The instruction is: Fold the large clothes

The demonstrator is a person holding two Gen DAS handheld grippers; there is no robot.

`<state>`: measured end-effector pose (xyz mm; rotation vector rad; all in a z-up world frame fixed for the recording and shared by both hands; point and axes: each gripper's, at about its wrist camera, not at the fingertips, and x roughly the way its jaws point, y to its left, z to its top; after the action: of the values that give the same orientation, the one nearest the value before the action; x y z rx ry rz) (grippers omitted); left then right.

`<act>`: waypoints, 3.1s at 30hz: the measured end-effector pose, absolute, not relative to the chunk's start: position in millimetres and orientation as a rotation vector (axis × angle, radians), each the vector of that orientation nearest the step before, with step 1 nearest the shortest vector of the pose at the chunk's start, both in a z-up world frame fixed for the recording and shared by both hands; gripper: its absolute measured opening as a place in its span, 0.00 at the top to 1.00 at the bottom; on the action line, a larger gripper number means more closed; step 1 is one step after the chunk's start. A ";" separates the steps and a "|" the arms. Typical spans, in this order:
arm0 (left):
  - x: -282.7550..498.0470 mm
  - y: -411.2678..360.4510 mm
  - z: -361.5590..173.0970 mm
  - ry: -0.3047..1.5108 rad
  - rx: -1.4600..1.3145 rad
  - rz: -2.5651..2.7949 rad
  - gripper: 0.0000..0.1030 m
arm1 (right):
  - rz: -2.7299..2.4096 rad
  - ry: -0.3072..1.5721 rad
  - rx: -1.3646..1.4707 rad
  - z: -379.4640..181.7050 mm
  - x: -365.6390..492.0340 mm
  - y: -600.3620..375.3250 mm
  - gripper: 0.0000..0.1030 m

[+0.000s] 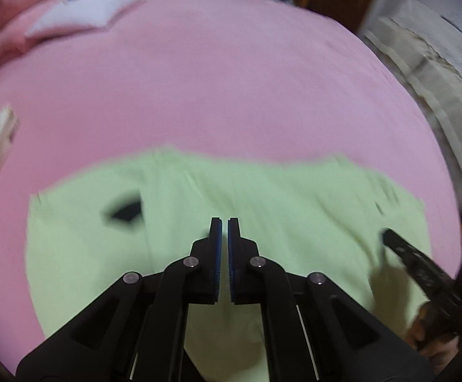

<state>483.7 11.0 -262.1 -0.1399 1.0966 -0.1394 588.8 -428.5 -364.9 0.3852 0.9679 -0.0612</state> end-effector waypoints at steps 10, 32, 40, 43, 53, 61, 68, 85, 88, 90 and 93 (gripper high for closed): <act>376.3 22.4 -308.1 1.346 -0.014 -0.017 0.98 | 0.001 1.119 0.395 -378.0 485.4 -352.9 0.75; 180.3 47.5 -271.3 1.374 -0.081 -0.008 0.98 | 0.023 1.145 0.427 -377.1 272.7 -300.5 0.69; 77.8 37.9 -245.8 1.386 -0.094 -0.011 0.94 | -0.095 1.174 0.427 -352.2 165.9 -327.0 0.43; 49.6 43.0 -236.9 1.390 -0.115 -0.022 0.77 | -0.111 1.180 0.441 -349.0 134.0 -337.9 0.35; -15.9 132.2 -251.4 1.413 -0.338 0.122 0.57 | -0.247 1.178 0.605 -371.4 41.8 -411.9 0.32; -53.8 204.9 -288.4 1.343 -0.588 0.214 0.57 | -0.349 1.016 0.958 -397.6 -19.4 -478.9 0.32; -69.5 242.8 -312.7 1.259 -0.742 0.242 0.56 | -0.428 0.806 1.245 -435.3 -57.7 -528.8 0.32; -90.5 273.3 -326.4 1.161 -0.973 0.178 0.45 | -0.482 0.614 1.660 -471.0 -58.9 -588.6 0.73; -84.1 268.0 -333.7 1.153 -0.994 0.188 0.45 | -0.398 0.587 1.682 -466.6 -69.6 -595.1 0.77; -80.7 266.3 -339.7 1.146 -1.005 0.200 0.45 | -0.356 0.598 1.658 -460.4 -73.8 -599.7 0.78; -74.8 263.6 -343.2 1.142 -1.000 0.221 0.45 | -0.295 0.622 1.628 -448.3 -74.1 -605.2 0.78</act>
<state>-74.8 263.6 -343.2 -1.0002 1.1424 0.2214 -74.1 -605.2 -448.3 1.6277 0.6221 -0.2950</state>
